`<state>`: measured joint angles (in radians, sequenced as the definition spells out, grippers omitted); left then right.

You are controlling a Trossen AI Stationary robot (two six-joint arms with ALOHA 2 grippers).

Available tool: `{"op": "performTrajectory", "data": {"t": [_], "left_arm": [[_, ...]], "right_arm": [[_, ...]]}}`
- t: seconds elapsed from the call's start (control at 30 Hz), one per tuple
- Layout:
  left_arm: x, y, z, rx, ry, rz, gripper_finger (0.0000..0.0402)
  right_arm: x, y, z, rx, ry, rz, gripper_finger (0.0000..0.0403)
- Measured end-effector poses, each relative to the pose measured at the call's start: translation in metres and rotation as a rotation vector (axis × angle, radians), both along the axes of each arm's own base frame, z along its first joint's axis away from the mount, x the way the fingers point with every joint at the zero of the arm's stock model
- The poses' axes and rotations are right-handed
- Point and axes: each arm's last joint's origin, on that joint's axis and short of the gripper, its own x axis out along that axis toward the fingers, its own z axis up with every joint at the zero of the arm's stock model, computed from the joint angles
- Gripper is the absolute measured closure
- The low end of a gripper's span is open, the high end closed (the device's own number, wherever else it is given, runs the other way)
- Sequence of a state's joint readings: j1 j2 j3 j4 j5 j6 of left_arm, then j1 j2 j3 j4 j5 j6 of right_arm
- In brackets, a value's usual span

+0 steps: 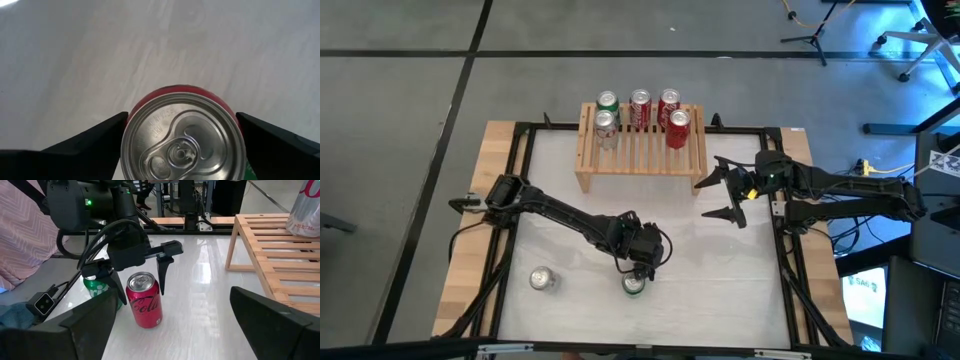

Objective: Place canned beverage on shelf
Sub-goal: Put the red/black soda can on the shelf aligned with the red/white soda can

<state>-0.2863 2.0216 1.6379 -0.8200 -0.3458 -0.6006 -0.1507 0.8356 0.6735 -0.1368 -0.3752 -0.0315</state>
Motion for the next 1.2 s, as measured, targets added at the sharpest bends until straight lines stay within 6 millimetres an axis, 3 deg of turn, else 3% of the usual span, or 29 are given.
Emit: {"op": "performTrajectory", "data": {"t": [0.33,1.2], "left_arm": [[0.0,0.0001,0.0,0.003,-0.001,0.0,0.0106],[0.0001,0.0034,0.0052,0.001,0.009,-0.004,0.011]], "right_arm": [[0.0,0.0,0.0,0.0,0.0,0.0,0.0024],[0.0,0.0,0.0001,0.0,-0.001,0.0,0.0024]]}}
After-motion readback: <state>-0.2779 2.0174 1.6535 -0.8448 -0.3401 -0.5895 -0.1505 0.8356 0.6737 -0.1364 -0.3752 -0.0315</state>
